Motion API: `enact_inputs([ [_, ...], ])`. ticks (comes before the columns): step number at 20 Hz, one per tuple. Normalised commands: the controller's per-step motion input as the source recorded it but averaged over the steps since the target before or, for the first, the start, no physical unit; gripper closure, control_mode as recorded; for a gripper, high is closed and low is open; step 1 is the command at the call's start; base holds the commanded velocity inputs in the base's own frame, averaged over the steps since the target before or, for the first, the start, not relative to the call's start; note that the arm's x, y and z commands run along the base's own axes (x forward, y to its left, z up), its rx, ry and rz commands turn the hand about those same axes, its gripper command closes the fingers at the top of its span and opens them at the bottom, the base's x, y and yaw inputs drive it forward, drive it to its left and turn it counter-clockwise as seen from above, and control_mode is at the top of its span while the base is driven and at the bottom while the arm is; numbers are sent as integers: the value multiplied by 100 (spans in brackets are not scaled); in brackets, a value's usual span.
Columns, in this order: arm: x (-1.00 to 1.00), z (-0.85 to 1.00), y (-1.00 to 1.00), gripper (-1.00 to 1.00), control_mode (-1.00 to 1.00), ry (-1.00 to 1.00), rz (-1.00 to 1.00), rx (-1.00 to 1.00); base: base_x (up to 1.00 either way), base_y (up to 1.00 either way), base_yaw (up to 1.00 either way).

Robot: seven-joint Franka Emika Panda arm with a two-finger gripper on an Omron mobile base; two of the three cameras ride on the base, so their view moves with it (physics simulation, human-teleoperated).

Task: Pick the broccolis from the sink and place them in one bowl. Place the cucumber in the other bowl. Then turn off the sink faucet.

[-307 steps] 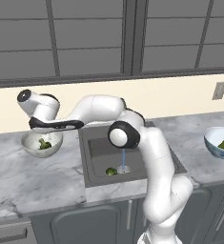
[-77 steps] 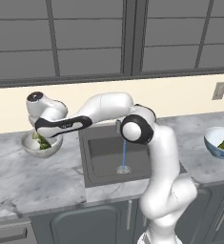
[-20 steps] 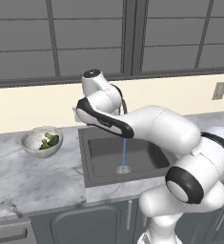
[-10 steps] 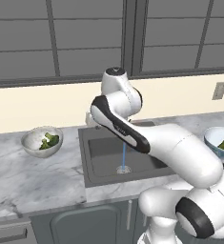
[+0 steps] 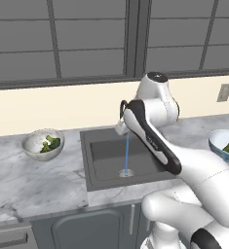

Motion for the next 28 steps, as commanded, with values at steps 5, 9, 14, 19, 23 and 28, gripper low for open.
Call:
enact_inputs([
  [5,0,0,-53,-100,-100,-24,23,8,0,0,0],
  [9,5,0,-58,-100,-100,-23,29,8,0,0,0],
  [14,18,0,-58,-100,-100,-15,39,3,0,0,0],
  [19,35,0,-40,-100,-100,-6,29,0,0,0,0],
  [23,44,-1,-41,-100,-100,-9,27,-2,0,0,0],
  [28,24,-18,-12,-100,-100,-13,0,-1,0,0,0],
])
